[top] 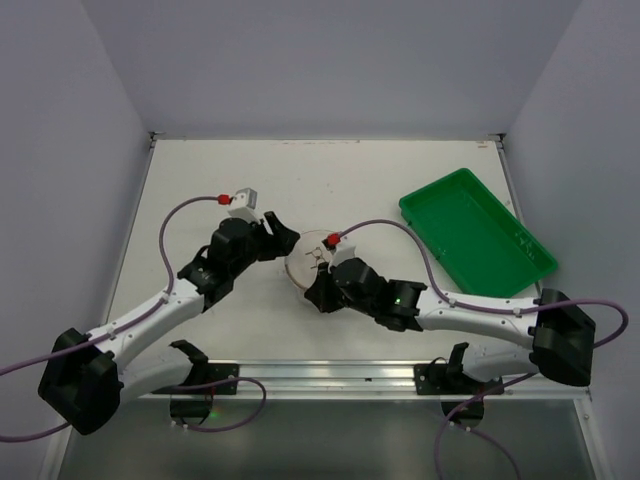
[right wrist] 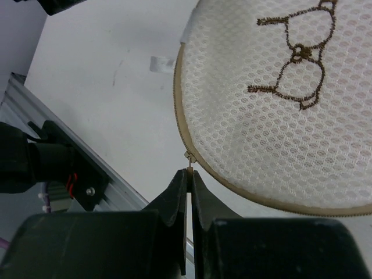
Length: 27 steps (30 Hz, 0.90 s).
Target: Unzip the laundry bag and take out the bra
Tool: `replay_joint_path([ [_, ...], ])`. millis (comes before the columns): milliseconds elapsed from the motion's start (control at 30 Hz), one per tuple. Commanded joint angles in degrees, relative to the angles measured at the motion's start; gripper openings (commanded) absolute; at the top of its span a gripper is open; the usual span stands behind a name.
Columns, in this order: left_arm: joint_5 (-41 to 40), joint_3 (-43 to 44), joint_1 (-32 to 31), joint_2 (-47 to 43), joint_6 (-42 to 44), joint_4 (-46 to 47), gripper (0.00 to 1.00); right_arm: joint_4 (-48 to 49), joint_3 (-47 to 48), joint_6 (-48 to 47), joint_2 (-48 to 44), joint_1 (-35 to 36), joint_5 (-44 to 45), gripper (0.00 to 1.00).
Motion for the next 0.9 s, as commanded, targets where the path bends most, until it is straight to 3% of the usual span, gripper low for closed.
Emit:
replay_joint_path([
  [0, -2.49, -0.49, 0.82, -4.52, -3.18, -0.73, 0.69, 4.42, 4.97, 2.96, 3.48, 0.36, -1.81, 0.0],
  [67, -3.45, -1.38, 0.73, -7.68, -5.81, -4.32, 0.88, 5.91, 5.33, 3.31, 4.89, 0.27, -1.03, 0.0],
  [100, -4.15, -1.91, 0.73, -8.48, -6.79, -7.12, 0.91, 7.13, 5.33, 3.22, 5.33, 0.27, -0.85, 0.0],
  [200, -3.03, -3.31, 0.82, -11.3, -10.39, -11.37, 0.96, 7.76, 5.86, 2.78, 5.86, 0.27, -0.32, 0.0],
  [333, 3.21, -8.14, -0.14, -11.39, -14.61, -8.14, 0.95, 8.02, 5.68, 2.69, 6.3, 0.27, -0.32, 0.0],
  [600, 3.22, -10.09, -5.86, -6.82, -19.72, -1.44, 0.72, 9.34, 2.17, 3.22, 4.11, 0.36, -1.11, 0.0],
  [700, 2.79, -9.3, -6.12, -6.64, -19.37, -0.91, 0.47, 8.29, 1.11, 3.22, 2.61, 0.27, -0.5, 0.0],
  [733, 1.65, -9.21, -6.12, -6.91, -19.1, -0.91, 0.33, 7.68, 0.76, 3.22, 2.26, 0.27, -0.32, 0.0],
  [800, 0.85, -8.51, -6.12, -7.61, -17.52, -0.91, 0.19, 7.15, -0.38, 3.22, 1.21, 0.27, 0.21, 0.0],
  [833, 0.5, -8.33, -6.12, -7.7, -16.91, -0.82, 0.07, 6.54, -0.73, 3.05, 0.24, 0.27, 0.3, 0.0],
  [867, 0.5, -7.98, -6.21, -7.79, -15.86, -0.91, 0.02, 6.44, -1.52, 2.61, -0.29, 0.27, 0.21, 0.0],
])
